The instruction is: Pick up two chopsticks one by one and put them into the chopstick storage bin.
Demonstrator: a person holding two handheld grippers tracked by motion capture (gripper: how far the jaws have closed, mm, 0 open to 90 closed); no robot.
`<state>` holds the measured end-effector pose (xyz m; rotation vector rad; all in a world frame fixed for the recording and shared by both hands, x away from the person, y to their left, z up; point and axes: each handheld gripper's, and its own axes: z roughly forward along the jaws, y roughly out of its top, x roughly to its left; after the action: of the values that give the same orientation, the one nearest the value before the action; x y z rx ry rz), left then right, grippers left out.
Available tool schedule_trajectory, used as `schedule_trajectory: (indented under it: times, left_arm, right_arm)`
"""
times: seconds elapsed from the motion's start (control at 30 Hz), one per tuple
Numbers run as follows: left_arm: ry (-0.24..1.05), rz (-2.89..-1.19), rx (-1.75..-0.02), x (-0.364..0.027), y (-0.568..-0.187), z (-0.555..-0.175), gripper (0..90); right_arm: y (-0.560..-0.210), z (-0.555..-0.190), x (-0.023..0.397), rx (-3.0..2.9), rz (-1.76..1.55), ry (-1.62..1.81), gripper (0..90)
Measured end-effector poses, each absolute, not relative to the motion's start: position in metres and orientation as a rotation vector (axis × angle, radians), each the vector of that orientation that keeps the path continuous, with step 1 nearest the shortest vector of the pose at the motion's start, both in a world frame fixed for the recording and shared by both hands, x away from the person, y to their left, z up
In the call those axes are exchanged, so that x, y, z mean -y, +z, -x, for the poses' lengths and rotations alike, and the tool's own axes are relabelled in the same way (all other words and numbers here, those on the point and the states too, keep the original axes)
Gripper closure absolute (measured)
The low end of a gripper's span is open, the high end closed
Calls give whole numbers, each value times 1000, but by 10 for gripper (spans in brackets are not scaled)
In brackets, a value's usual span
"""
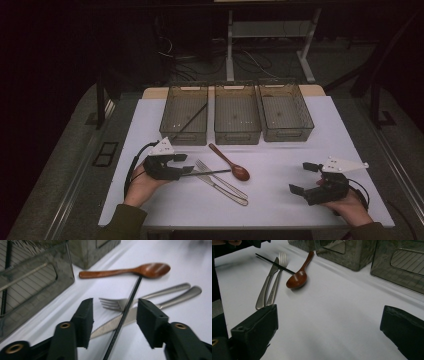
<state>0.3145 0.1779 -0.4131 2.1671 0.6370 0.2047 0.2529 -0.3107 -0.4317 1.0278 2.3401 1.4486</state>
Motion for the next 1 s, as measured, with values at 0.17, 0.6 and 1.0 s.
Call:
schedule_trajectory:
  times: [0.17, 0.6, 1.0]
  left_arm:
    - [184, -2206, -603, -176, -418, -315, 556]
    - [108, -2277, -590, -176, -439, -324, 646]
    - [70, -2287, -569, -178, -444, -327, 710]
  right_arm:
    - [-432, -253, 311, -2342, -1031, 1446, 11]
    - [-432, -253, 311, -2344, -1028, 1447, 11]
    - [-432, -253, 311, -2344, -1026, 1447, 11]
